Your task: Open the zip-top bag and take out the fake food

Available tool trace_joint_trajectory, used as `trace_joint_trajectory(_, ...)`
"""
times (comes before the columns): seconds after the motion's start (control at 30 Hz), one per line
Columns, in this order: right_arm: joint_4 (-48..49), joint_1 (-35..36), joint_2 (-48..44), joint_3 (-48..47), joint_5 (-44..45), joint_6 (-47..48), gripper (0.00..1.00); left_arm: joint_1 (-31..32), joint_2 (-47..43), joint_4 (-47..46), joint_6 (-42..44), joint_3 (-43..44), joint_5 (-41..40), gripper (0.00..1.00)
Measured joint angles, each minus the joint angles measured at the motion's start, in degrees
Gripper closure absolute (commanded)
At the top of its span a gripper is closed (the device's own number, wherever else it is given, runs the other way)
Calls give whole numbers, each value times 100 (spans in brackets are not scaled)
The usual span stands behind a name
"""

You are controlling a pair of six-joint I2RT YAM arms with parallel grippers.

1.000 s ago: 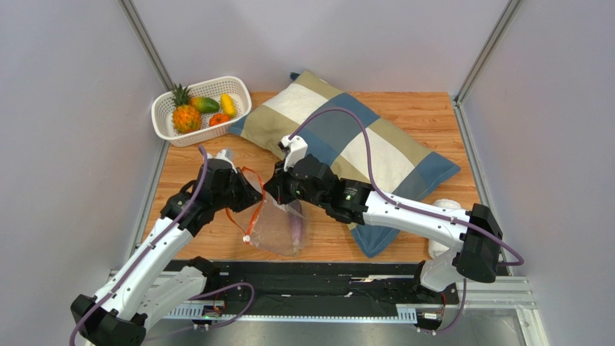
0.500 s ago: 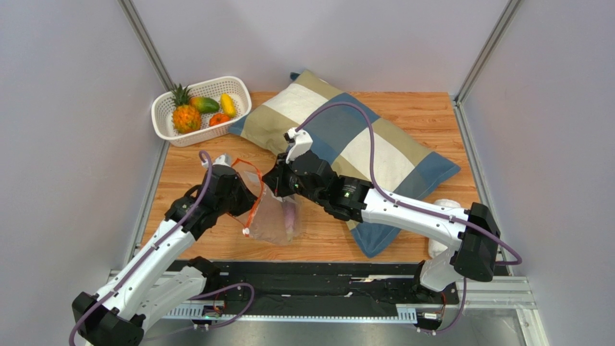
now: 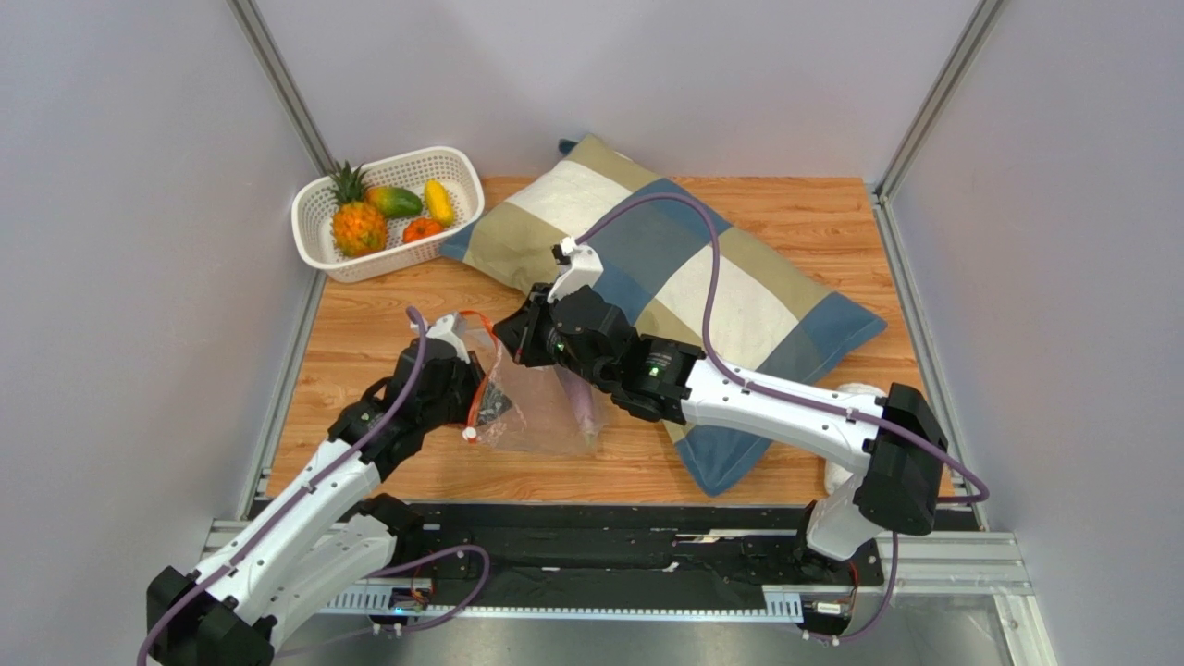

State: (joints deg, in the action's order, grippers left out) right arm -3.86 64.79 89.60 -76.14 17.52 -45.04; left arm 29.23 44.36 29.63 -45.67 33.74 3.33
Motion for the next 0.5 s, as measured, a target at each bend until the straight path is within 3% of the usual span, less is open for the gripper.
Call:
trace_joint_trajectory(0.3,-42,-2,225,-170,214,-466,100,0,-748,-636,267,-498,352,100)
trace_joint_trajectory(0.5,-11,-7,273,-310,188,-422,100,2,-90,-461,22,-352,442,100)
